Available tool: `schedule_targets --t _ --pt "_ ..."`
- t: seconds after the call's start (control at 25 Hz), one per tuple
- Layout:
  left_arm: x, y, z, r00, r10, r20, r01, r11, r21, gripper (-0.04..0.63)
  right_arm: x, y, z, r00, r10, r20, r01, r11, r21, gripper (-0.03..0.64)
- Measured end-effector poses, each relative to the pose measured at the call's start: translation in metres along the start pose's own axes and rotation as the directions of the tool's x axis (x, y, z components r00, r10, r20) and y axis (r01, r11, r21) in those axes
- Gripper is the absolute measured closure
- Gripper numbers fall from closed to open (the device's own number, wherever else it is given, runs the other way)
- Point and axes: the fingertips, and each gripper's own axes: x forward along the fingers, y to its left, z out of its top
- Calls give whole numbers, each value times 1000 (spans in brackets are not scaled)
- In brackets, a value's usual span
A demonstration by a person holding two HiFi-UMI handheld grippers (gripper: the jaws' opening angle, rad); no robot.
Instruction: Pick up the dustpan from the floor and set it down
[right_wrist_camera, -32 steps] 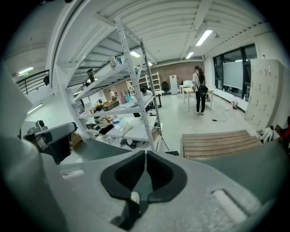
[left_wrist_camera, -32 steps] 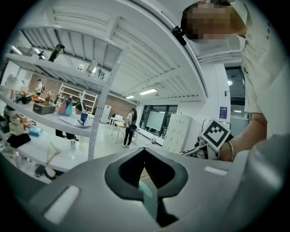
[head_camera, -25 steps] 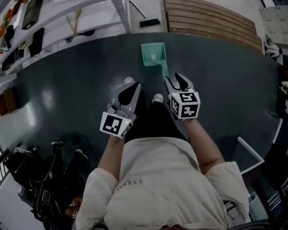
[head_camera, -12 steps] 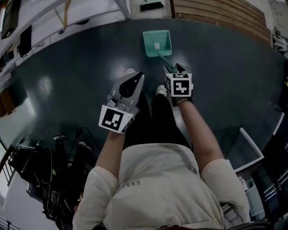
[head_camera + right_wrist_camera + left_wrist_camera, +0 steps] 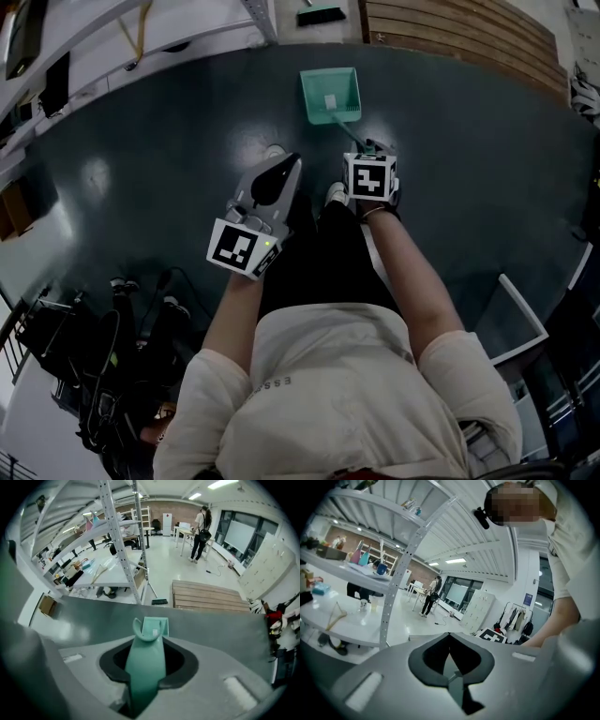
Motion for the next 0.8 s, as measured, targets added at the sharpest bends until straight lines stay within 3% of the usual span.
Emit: schedule_targets --t 0.12,0.28,0.48,0.8 --pt "-12 2 -1 1000 8 13 -7 997 -73 586 -9 -8 1 1000 -11 19 11 1000 10 541" --pt "-36 5 6 999 32 4 -33 999 16 586 -31 -4 -1 999 22 34 -23 999 40 543" --pt "-61 -9 36 994 74 82 -74 997 -13 586 -88 -6 -13 994 69 84 -70 997 14 543" --pt "-84 -56 92 982 61 179 -88 985 145 586 -192 -17 -5 966 96 239 -95 995 -16 543"
